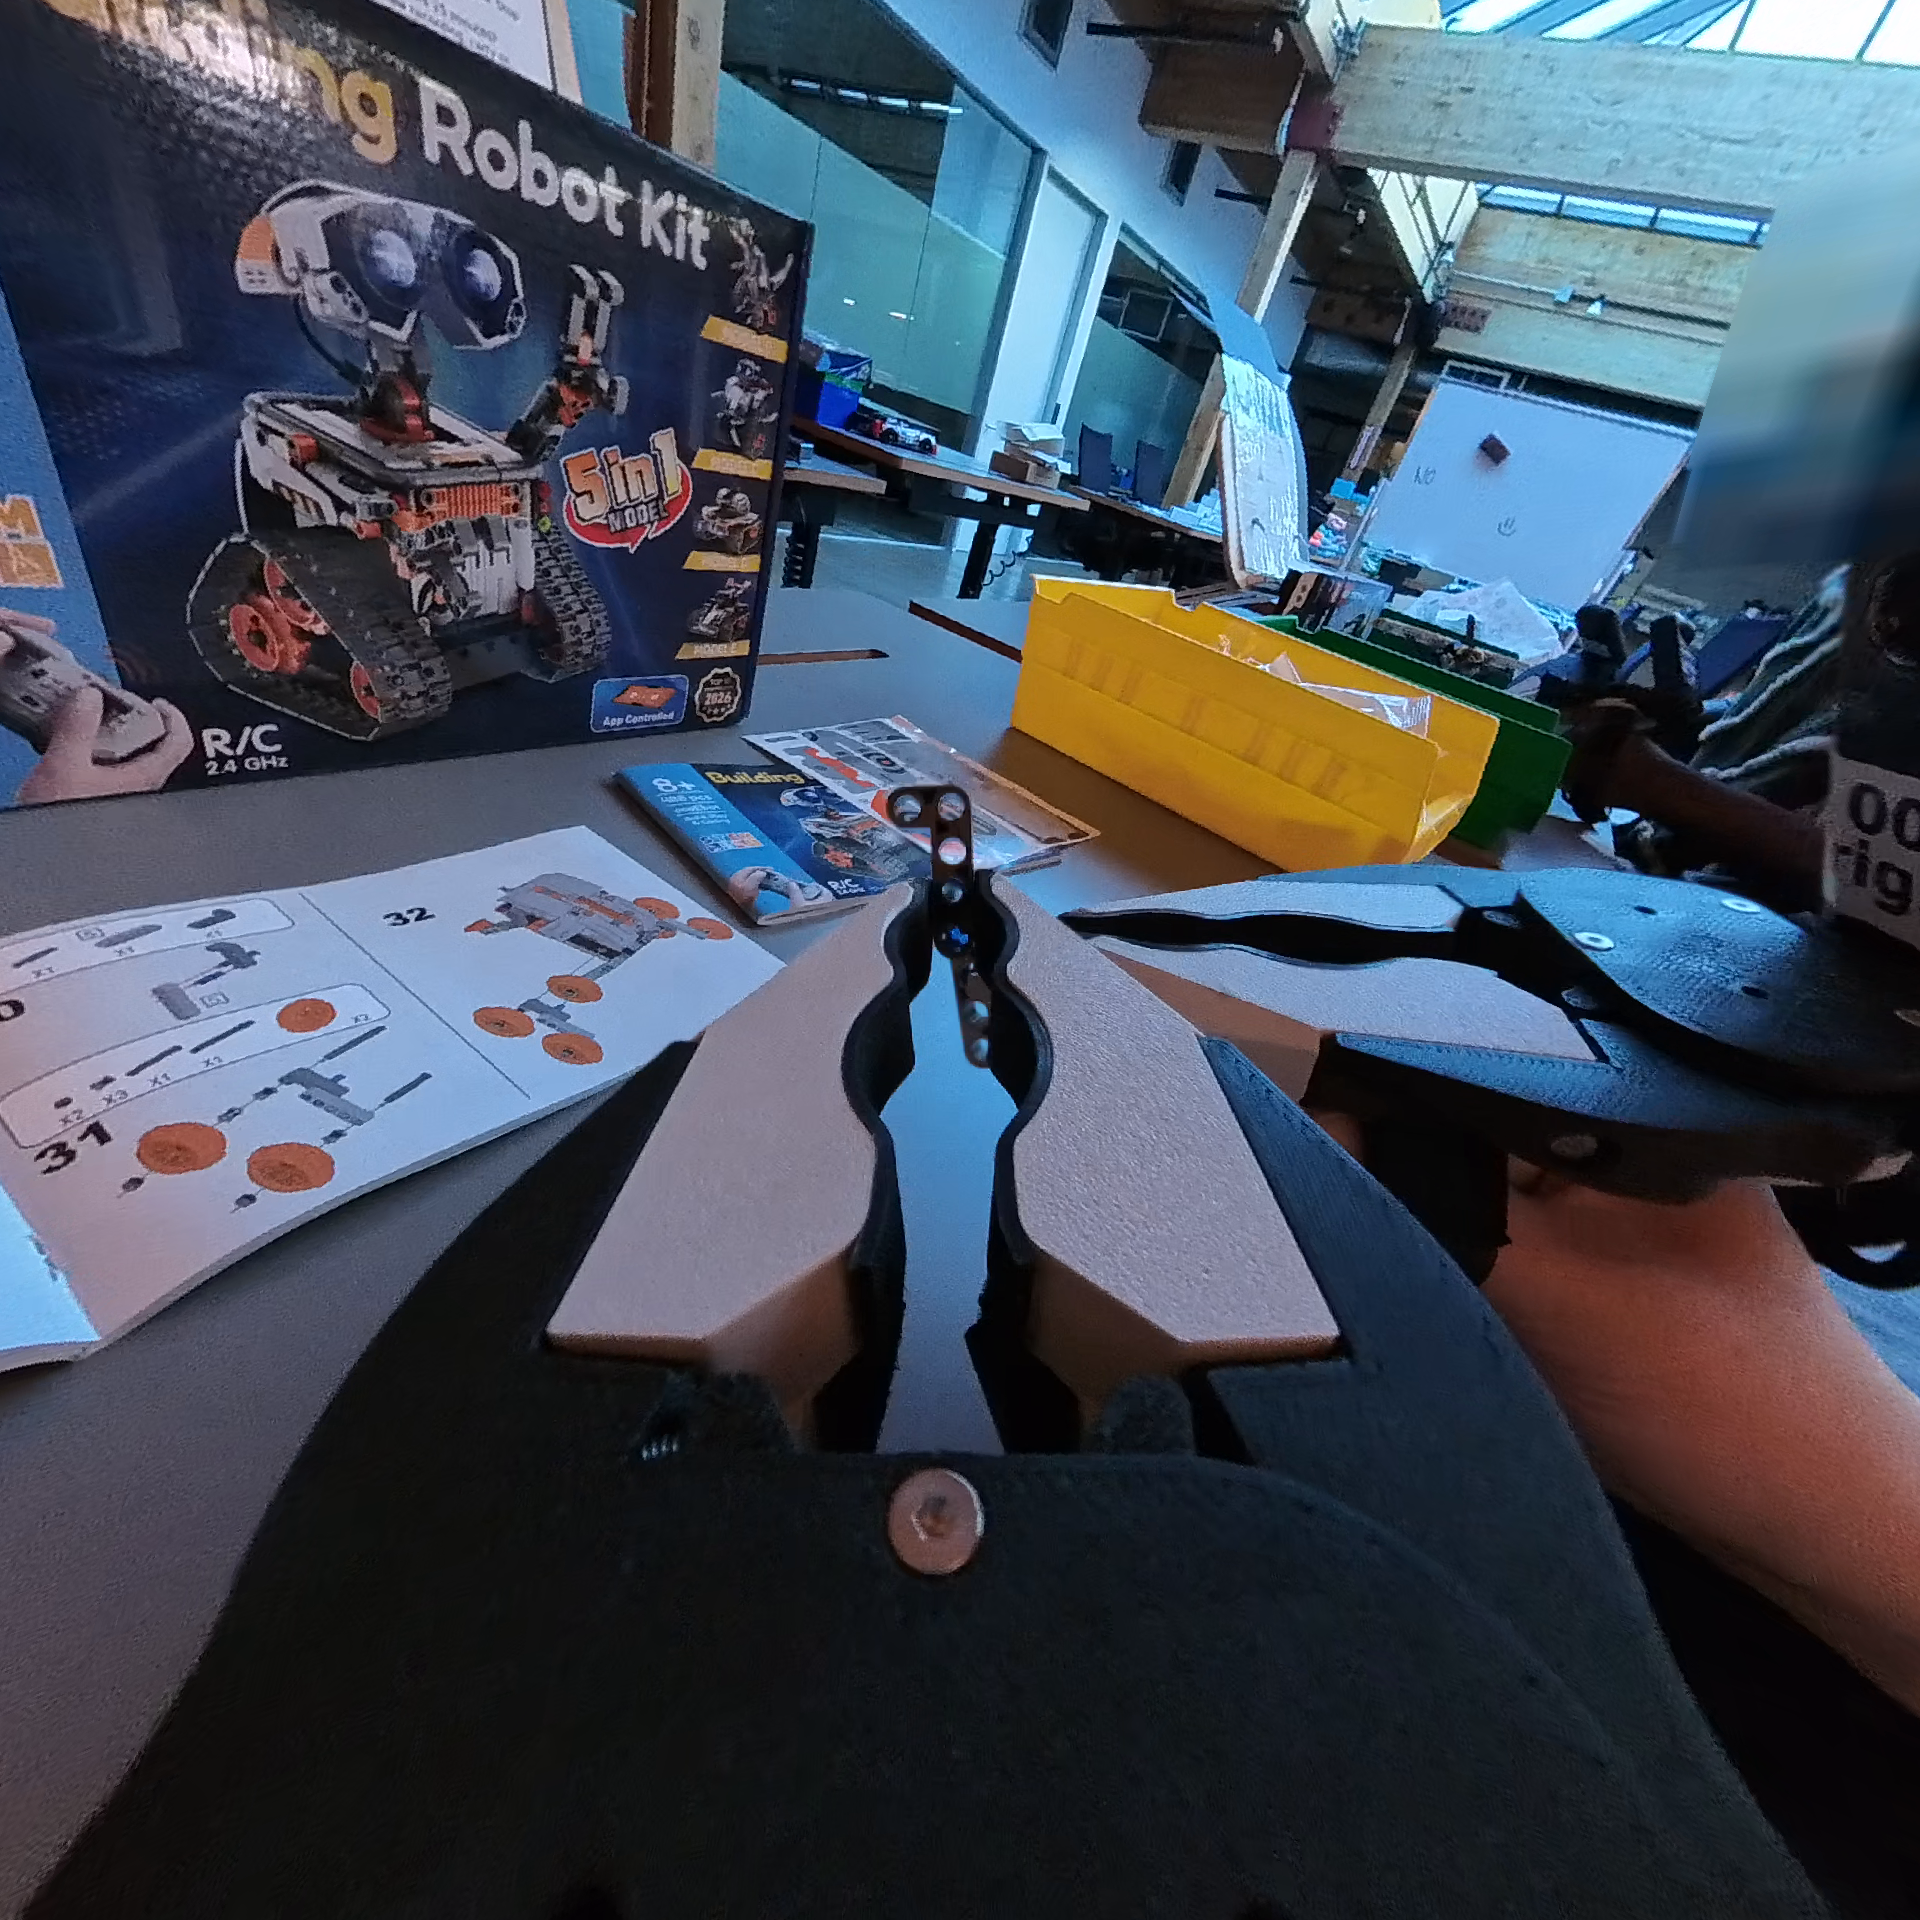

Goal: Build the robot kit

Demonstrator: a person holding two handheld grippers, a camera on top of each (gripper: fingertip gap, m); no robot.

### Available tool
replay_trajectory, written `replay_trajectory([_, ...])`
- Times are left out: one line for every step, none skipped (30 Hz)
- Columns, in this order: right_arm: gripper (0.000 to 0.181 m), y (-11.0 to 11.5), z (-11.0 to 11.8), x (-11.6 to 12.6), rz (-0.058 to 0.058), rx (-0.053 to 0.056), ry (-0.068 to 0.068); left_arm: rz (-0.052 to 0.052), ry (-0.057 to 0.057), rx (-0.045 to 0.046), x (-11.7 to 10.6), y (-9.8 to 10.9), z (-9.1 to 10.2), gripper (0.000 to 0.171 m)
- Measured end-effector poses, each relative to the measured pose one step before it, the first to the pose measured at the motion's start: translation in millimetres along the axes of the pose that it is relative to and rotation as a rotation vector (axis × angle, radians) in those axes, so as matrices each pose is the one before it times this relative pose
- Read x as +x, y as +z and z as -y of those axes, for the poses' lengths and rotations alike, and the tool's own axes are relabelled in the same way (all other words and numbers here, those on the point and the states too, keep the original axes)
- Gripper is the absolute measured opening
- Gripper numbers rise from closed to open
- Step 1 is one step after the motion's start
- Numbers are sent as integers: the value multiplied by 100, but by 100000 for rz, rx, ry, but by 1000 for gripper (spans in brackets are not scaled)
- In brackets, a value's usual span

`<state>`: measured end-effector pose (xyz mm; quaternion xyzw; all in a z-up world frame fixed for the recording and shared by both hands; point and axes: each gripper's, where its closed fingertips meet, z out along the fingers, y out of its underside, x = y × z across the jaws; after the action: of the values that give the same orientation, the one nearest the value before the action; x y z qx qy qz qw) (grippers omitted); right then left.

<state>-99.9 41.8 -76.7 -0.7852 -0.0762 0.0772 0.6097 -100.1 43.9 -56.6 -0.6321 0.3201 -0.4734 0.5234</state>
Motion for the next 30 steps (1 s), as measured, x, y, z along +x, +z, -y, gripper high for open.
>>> replay_trajectory([7,-7,-41,60,-1216,-372,-1863,67,-729,-406,-78,-17,-65,4])
replay_trajectory([7,-28,-46,69,-763,-235,-1258,-532,-1267,-263,-12,-30,-49,4])
replay_trajectory([7,-50,7,65,70,258,464,-1564,-2650,141,75,-25,7,4])
replay_trajectory([6,-60,54,66,787,718,2104,-2010,-3385,457,67,-35,29,4])
replay_trajectory([6,-23,38,28,1112,529,1868,-1479,-2647,326,28,-17,12,4])
replay_trajectory([6,-11,48,-14,881,505,1069,-692,-1119,299,8,6,33,4])
replay_trajectory([6,-21,68,-10,416,461,611,-200,265,393,28,12,59,4])
replay_trajectory([6,5,14,-23,328,168,245,-40,305,330,39,18,46,4])
replay_trajectory([7,10,9,-63,711,182,501,-109,-373,290,-8,0,18,4])
replay_trajectory([7,-11,43,-25,871,329,1291,-556,-1271,310,-6,-5,29,4])
replay_trajectory([7,22,-12,-49,1074,134,1276,-827,-1899,284,6,-11,25,4])
replay_trajectory([7,41,-6,-159,2023,244,1461,-763,-1977,326,-16,2,11,4])
replay_trajectory([7,59,62,-219,2855,793,2589,-632,-1865,700,-39,-47,81,4])
replay_trajectory([7,57,78,-111,2448,754,2813,-321,-1253,690,-75,-86,118,4])
replay_trajectory([7,97,-99,18,1377,-449,2255,151,-701,-170,-101,-31,-14,4])
replay_trajectory([7,104,-210,134,-66,-1091,945,638,270,-923,-96,42,-154,4])
replay_trajectory([7,45,-123,132,-946,-767,-364,680,914,-902,-56,91,-164,4])
replay_trajectory([7,-21,36,37,-796,160,-1116,219,870,-124,30,53,-24,4])
replay_trajectory([7,-11,39,-17,-374,306,-987,-98,88,217,29,10,31,4])
replay_trajectory([7,19,-11,-38,33,95,-784,-119,-916,121,-40,-35,11,4])
replay_trajectory([7,39,27,-55,167,277,-805,-148,-1257,242,-57,-57,31,4])
replay_trajectory([7,11,71,-6,-257,454,-1023,-301,-1084,460,-20,-41,49,4])
replay_trajectory([6,-16,90,42,-780,529,-1279,-390,-780,366,16,-17,35,4])
replay_trajectory([6,5,38,26,-913,98,-1285,-226,-292,208,19,-9,26,4])
replay_trajectory([6,30,-32,-38,-445,-285,-1051,48,85,2,-4,-3,-4,4])
replay_trajectory([6,19,-34,63,-989,-349,-692,70,93,-132,-3,7,-27,4])
replay_trajectory([6,-32,72,46,-628,284,-403,-277,-225,156,41,13,17,4])
replay_trajectory([6,-26,86,-83,584,627,326,-462,-533,659,49,-23,103,4])
replay_trajectory([6,-14,4,-34,811,47,1330,-324,-635,311,-7,-37,55,4])
replay_trajectory([6,10,-53,62,648,-259,1848,-187,-635,-34,-15,4,-15,4])
